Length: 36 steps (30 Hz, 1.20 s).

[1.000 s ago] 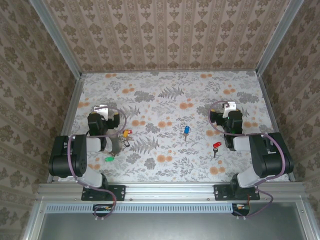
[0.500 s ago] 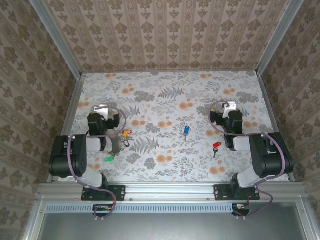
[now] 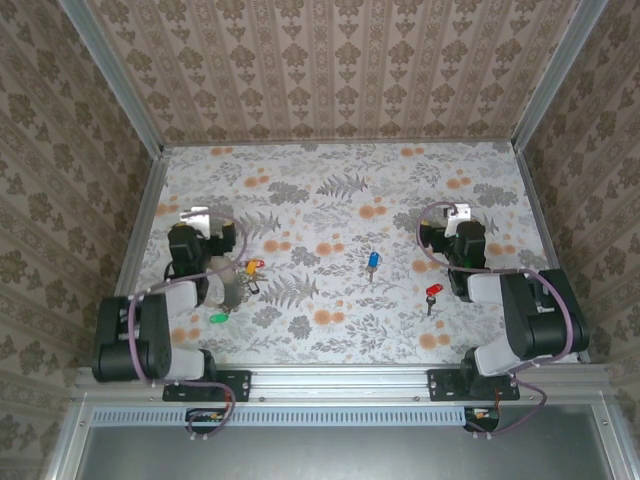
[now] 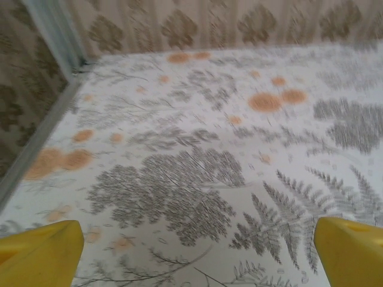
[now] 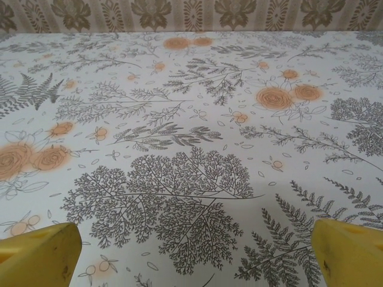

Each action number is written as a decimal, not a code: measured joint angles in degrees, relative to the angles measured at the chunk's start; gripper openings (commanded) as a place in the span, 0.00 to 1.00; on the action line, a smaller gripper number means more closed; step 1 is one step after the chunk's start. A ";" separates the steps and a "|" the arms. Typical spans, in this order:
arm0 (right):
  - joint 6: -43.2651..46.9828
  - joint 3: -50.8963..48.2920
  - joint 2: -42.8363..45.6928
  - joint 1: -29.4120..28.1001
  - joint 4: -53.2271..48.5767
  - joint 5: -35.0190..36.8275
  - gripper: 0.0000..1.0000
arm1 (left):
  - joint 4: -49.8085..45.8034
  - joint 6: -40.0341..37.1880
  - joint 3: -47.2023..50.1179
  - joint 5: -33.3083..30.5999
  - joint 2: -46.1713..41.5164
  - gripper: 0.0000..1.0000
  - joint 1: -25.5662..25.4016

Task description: Put the keys on the keyring

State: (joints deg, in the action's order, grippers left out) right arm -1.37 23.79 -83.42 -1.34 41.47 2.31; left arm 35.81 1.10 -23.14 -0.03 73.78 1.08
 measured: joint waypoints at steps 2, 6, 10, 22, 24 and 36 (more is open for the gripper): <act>-1.55 3.89 3.89 -0.04 -9.42 0.02 1.00 | -9.16 4.26 -3.15 -1.49 -4.74 1.00 1.38; -7.34 15.13 8.46 -0.02 -24.74 -1.44 0.99 | -27.02 15.50 -11.32 -4.07 -10.38 1.00 3.04; -13.27 19.67 10.29 0.07 -32.02 -9.79 0.96 | -37.27 24.39 -13.38 1.44 -12.00 0.98 4.57; -24.20 18.80 10.19 -0.61 -42.53 -22.49 0.92 | -50.49 37.86 -12.50 12.48 -3.96 0.95 4.09; -24.41 18.80 10.05 -0.70 -43.52 -22.53 0.92 | -50.49 38.36 -12.52 12.92 -2.10 0.95 3.63; -25.44 18.93 8.02 -1.79 -46.64 -23.85 0.92 | -50.25 39.85 -14.62 13.64 7.39 0.95 1.07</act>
State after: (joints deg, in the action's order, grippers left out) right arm -26.81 42.72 -75.40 -3.14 -5.17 -21.54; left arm -14.44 40.95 -37.76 13.61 81.17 2.15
